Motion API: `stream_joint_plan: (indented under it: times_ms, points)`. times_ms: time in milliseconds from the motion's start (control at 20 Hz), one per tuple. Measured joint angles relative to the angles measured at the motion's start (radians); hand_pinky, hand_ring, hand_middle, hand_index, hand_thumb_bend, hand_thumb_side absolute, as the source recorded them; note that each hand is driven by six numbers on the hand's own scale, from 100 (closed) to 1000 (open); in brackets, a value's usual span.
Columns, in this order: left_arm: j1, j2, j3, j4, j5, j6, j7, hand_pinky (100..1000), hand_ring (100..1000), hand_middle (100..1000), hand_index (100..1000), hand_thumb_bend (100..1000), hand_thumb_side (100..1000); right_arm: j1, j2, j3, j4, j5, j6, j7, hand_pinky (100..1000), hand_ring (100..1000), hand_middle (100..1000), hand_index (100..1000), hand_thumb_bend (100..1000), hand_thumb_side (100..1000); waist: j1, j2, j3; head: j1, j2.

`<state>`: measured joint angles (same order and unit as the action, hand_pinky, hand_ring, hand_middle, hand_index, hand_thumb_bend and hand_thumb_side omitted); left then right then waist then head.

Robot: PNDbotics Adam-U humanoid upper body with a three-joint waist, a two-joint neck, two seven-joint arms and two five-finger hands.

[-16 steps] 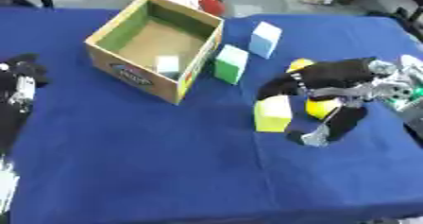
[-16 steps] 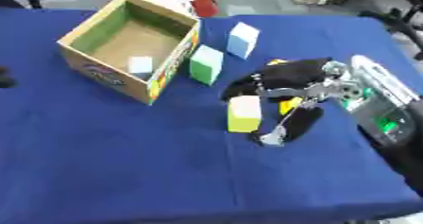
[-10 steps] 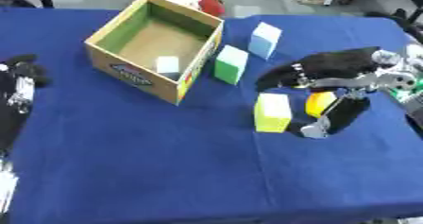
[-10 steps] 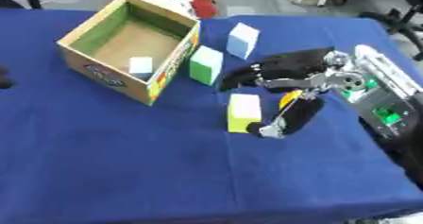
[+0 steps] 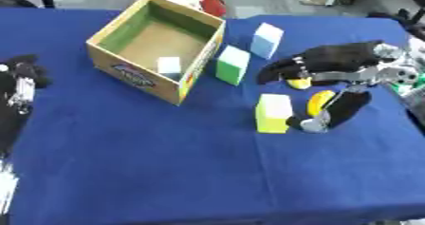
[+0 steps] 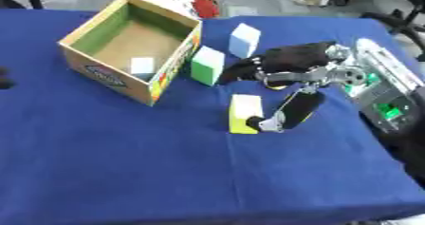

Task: Pick up objects on the table and place them in the box.

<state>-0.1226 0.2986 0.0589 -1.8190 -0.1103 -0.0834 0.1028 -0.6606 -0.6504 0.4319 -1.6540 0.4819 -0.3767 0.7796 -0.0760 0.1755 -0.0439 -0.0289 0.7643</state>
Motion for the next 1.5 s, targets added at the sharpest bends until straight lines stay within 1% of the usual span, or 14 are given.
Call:
stream_joint_plan:
  times_ms: [250,450,600,900,1100,1150,1200,1350,1400,1450,1500]
  points:
    - [0.0,0.0,0.0,0.0,0.0,0.0,-0.001,681,587,587,781,100,700,-0.014,0.034,0.011,0.085,0.011,-0.006,-0.007,855,937,967,1000,181,553,0.0,0.0,0.003,-0.001,0.0]
    - [-0.001,0.0,0.0,0.0,0.0,0.0,-0.001,681,587,587,781,100,699,-0.024,0.06,0.02,0.146,0.045,-0.015,-0.01,862,945,967,1000,199,559,0.0,0.0,0.003,-0.001,-0.001]
    - [-0.001,0.0,0.0,0.0,0.0,-0.001,-0.003,681,587,587,781,100,699,-0.028,0.076,0.02,0.192,0.083,-0.021,-0.013,877,963,977,1000,218,563,0.0,0.0,0.004,-0.001,-0.001]
    - [-0.001,0.0,0.0,0.0,0.0,-0.001,-0.005,681,587,587,781,100,699,-0.031,0.097,0.018,0.268,0.191,-0.04,-0.032,894,981,985,1000,253,558,0.0,0.0,0.004,-0.004,-0.009]
    - [-0.001,0.0,0.0,0.0,0.0,-0.002,-0.006,681,587,587,781,100,700,-0.031,0.11,0.015,0.305,0.251,-0.054,-0.045,889,969,962,1000,255,553,0.0,0.0,0.004,-0.004,-0.01]
    - [-0.001,0.0,0.0,0.0,0.0,-0.002,-0.006,681,587,587,781,100,700,-0.031,0.112,0.013,0.313,0.26,-0.057,-0.048,878,950,914,1000,253,536,0.0,0.0,0.004,-0.004,-0.01]
    - [-0.001,0.0,0.0,0.0,0.0,-0.002,-0.007,681,587,587,781,100,699,-0.031,0.114,0.011,0.319,0.269,-0.061,-0.052,875,943,898,1000,251,530,0.0,0.0,0.004,-0.004,-0.01]
    - [-0.001,0.0,0.0,0.0,0.0,-0.002,-0.007,681,587,587,782,100,700,-0.031,0.12,0.0,0.331,0.288,-0.08,-0.077,833,854,694,993,188,393,0.0,0.0,0.004,-0.004,-0.01]
    - [-0.001,0.0,0.0,0.0,0.0,-0.002,-0.007,681,587,587,781,100,700,-0.031,0.121,-0.004,0.335,0.293,-0.087,-0.094,832,850,683,991,184,387,0.0,0.0,0.004,-0.004,-0.01]
    - [-0.001,0.0,0.0,0.0,0.0,-0.002,-0.007,681,587,587,782,100,700,-0.03,0.122,-0.007,0.337,0.3,-0.093,-0.116,811,805,588,972,145,323,0.0,0.0,0.004,-0.004,-0.01]
    - [-0.001,0.0,0.0,0.0,0.0,-0.002,-0.007,681,587,587,782,100,700,-0.03,0.123,-0.011,0.34,0.306,-0.097,-0.142,806,797,572,968,134,313,0.0,0.0,0.004,-0.004,-0.01]
